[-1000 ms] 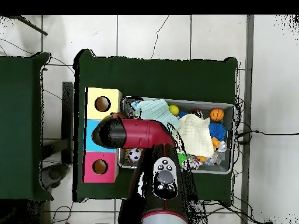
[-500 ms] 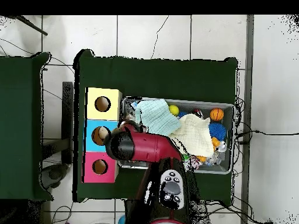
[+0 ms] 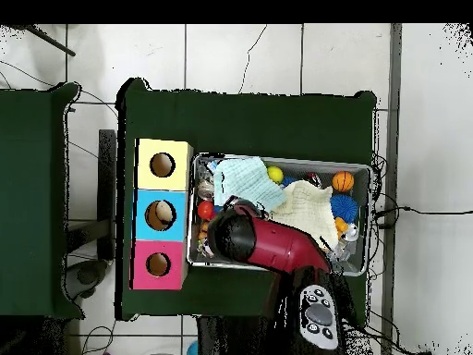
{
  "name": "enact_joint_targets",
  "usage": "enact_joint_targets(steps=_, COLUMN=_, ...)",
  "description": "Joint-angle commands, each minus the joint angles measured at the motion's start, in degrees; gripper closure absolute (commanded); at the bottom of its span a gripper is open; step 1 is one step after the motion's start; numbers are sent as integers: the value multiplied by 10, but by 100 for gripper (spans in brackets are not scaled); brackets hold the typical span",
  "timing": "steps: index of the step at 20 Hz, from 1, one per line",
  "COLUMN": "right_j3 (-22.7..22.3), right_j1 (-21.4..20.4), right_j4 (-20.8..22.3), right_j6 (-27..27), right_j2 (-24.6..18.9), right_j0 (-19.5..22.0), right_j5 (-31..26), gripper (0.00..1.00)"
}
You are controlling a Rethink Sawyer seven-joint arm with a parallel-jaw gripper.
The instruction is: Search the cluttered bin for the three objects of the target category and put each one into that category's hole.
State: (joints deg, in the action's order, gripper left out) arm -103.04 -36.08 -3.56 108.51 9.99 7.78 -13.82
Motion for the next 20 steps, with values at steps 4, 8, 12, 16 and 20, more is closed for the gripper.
enact_joint_targets(steps=4, right_j3=-3, right_j1=35, right_j4=-81, right_j6=194, right_j2=70, right_j0=-73, right_j5=-4, gripper=0)
enact_joint_targets(steps=8, right_j3=37, right_j1=83, right_j4=-148, right_j6=253, right_j2=133, right_j0=-118, right_j5=-49, gripper=0)
enact_joint_targets(steps=12, right_j3=53, right_j1=114, right_j4=-192, right_j6=267, right_j2=155, right_j0=-121, right_j5=-51, gripper=0)
enact_joint_targets(steps=16, right_j3=88, right_j1=139, right_j4=-221, right_j6=284, right_j2=181, right_j0=-133, right_j5=-82, gripper=0)
enact_joint_targets(steps=20, right_j3=121, right_j1=158, right_j4=-240, right_j6=304, right_j2=185, right_j0=-142, right_j5=-109, gripper=0)
